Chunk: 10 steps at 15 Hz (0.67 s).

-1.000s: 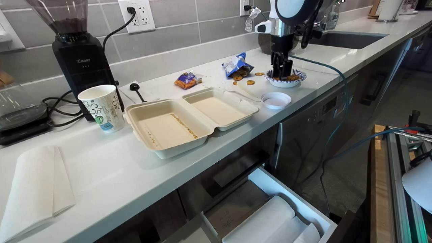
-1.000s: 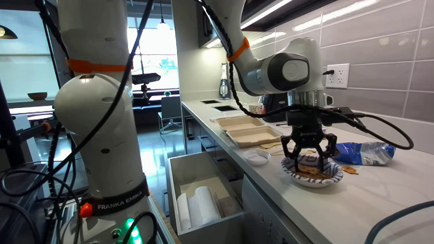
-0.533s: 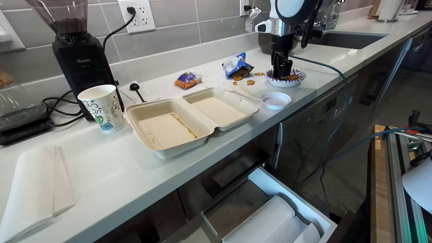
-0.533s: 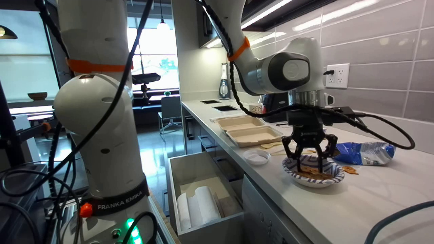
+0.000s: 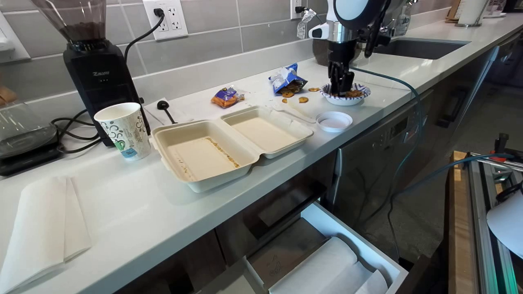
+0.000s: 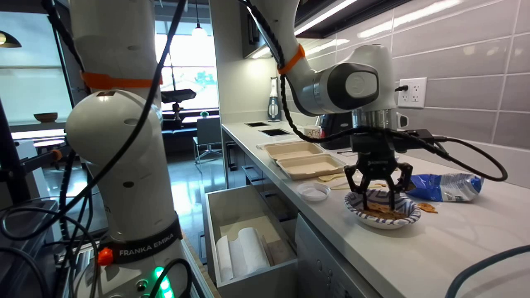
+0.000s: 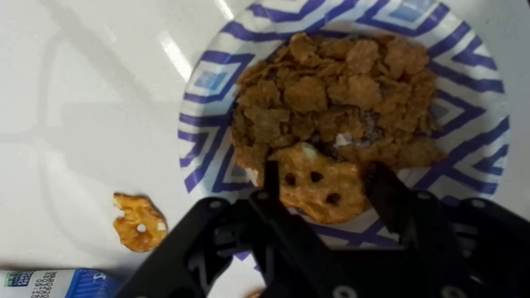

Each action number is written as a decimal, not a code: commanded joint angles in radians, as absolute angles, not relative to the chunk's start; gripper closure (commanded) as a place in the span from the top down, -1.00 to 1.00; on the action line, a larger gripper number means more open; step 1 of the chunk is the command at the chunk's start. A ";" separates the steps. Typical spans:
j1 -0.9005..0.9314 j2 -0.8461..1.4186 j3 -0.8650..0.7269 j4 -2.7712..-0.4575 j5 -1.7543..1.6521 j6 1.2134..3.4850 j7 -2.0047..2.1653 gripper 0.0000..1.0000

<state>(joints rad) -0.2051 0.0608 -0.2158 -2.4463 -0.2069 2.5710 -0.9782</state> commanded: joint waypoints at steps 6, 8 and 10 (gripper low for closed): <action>-0.213 0.027 -0.211 -2.463 -0.194 2.589 -0.996 0.14; -0.214 0.033 -0.212 -2.460 -0.195 2.588 -0.993 0.16; -0.214 0.046 -0.213 -2.452 -0.194 2.587 -0.991 0.20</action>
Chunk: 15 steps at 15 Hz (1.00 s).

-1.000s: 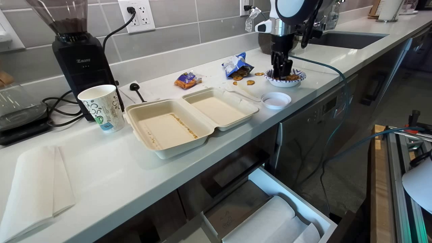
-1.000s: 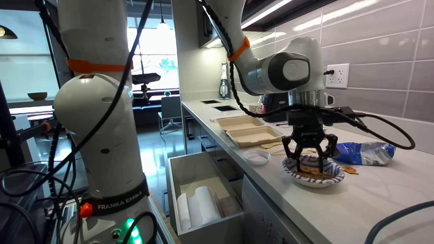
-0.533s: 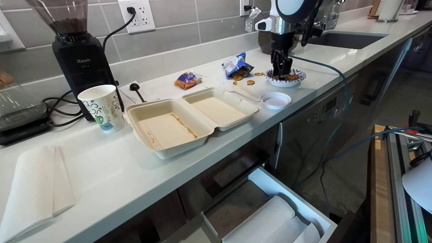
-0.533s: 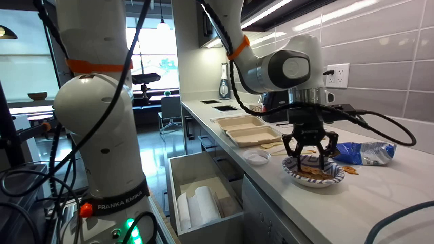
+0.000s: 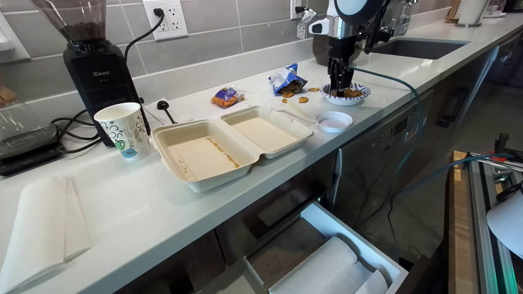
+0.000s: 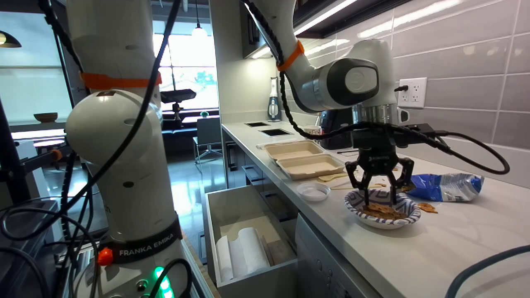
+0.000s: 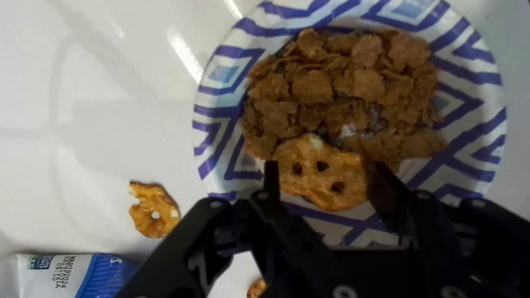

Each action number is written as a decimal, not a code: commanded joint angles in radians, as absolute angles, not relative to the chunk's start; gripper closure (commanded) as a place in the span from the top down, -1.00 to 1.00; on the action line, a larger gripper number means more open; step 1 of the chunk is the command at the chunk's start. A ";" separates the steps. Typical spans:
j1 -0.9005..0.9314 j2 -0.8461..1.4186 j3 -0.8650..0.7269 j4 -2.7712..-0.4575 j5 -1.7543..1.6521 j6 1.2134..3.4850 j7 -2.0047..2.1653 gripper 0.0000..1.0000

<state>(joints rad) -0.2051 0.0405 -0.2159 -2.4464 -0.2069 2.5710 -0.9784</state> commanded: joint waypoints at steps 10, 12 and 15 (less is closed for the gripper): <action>-0.224 0.068 -0.214 -2.440 -0.184 2.584 -1.002 0.41; -0.226 0.071 -0.213 -2.439 -0.182 2.583 -1.005 0.44; -0.227 0.077 -0.211 -2.436 -0.178 2.581 -1.007 0.45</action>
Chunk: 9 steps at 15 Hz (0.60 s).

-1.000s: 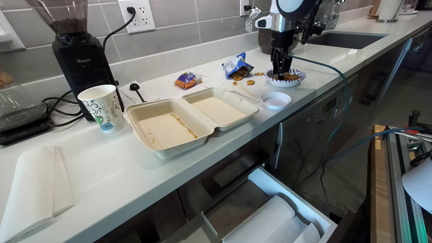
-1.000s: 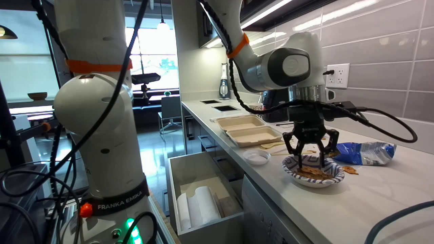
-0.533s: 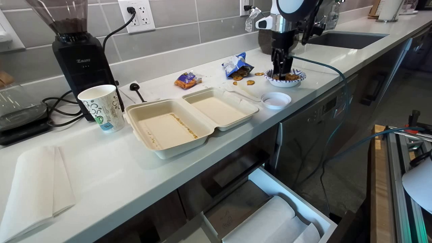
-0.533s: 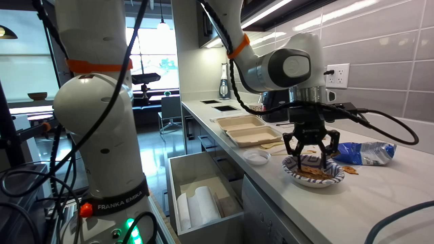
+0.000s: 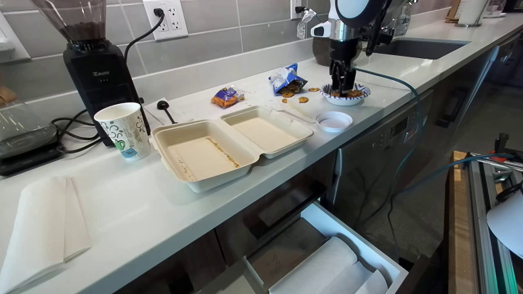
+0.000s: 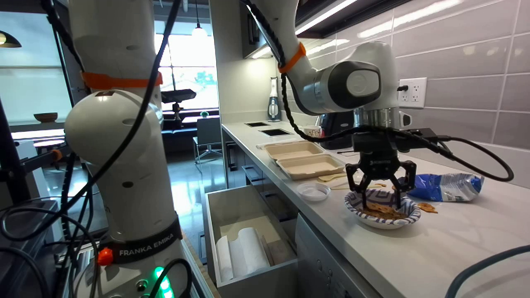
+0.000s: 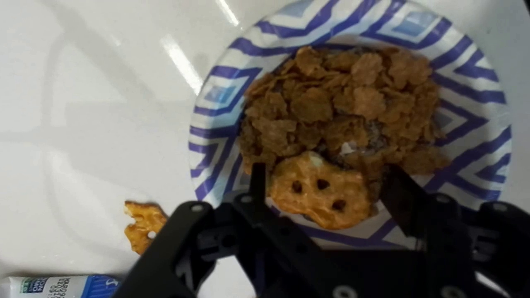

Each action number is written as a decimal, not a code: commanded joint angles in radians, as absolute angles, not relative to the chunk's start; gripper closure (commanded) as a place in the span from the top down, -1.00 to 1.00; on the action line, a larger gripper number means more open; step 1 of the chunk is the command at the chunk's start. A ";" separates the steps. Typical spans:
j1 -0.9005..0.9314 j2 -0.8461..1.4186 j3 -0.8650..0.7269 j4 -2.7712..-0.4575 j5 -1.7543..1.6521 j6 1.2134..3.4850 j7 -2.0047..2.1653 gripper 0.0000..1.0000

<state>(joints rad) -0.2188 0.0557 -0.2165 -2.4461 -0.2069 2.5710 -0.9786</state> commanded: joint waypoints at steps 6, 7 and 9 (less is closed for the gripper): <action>-0.228 0.095 -0.207 -2.424 -0.166 2.575 -1.010 0.36; -0.228 0.099 -0.207 -2.421 -0.164 2.575 -1.010 0.37; -0.229 0.106 -0.205 -2.415 -0.160 2.574 -1.009 0.38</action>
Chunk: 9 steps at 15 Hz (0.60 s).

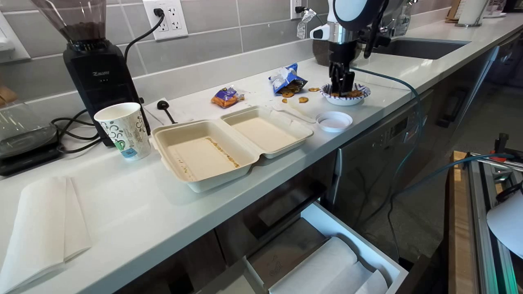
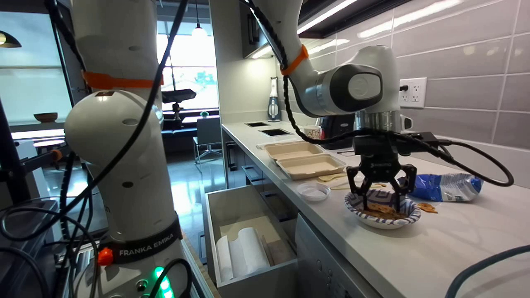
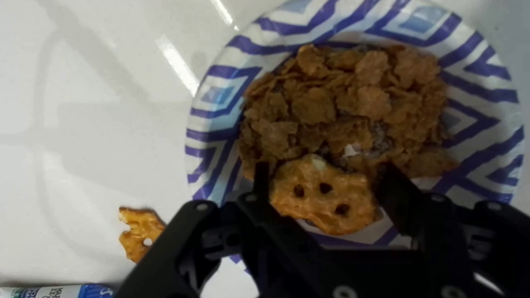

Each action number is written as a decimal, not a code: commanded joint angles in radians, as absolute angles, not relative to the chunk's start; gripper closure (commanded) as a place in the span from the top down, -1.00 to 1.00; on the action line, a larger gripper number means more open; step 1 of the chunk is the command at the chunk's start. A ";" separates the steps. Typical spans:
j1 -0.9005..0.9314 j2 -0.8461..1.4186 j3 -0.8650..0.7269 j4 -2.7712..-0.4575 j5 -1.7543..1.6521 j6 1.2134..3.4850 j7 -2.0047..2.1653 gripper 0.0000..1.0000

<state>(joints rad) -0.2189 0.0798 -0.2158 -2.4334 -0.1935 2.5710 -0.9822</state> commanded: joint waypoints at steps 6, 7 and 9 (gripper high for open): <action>-0.228 0.114 -0.201 -2.407 -0.151 2.572 -1.007 0.28; -0.229 0.115 -0.201 -2.406 -0.150 2.572 -1.006 0.18; -0.229 0.116 -0.200 -2.403 -0.150 2.572 -1.005 0.16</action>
<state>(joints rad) -0.2190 0.0930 -0.2121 -2.4183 -0.1785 2.5710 -0.9827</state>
